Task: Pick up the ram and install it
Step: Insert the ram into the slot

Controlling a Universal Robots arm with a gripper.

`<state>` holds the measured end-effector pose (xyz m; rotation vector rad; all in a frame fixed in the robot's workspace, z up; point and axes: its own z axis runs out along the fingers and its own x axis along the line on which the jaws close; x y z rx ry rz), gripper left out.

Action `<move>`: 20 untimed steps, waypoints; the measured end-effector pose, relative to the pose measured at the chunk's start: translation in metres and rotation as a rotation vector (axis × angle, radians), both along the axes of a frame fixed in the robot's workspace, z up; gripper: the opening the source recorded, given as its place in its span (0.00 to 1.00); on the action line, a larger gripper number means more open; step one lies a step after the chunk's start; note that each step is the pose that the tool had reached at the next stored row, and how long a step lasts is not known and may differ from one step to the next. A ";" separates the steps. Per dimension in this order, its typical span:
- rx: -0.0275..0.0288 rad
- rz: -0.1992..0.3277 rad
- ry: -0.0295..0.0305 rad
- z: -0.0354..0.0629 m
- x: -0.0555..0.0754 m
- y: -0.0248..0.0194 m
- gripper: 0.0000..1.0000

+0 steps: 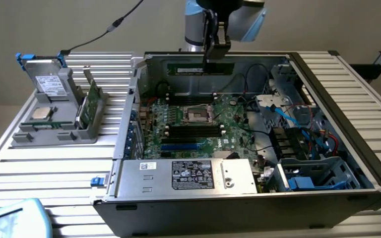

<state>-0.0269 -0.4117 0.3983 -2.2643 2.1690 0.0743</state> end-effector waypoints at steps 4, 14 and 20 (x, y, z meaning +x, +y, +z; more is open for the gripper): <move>0.0000 0.000 0.0000 -0.0073 -0.005 0.0002 0.14; 0.0000 0.000 0.0000 -0.0255 -0.008 0.0020 0.14; 0.0000 0.000 0.0000 -0.0366 -0.008 0.0030 0.14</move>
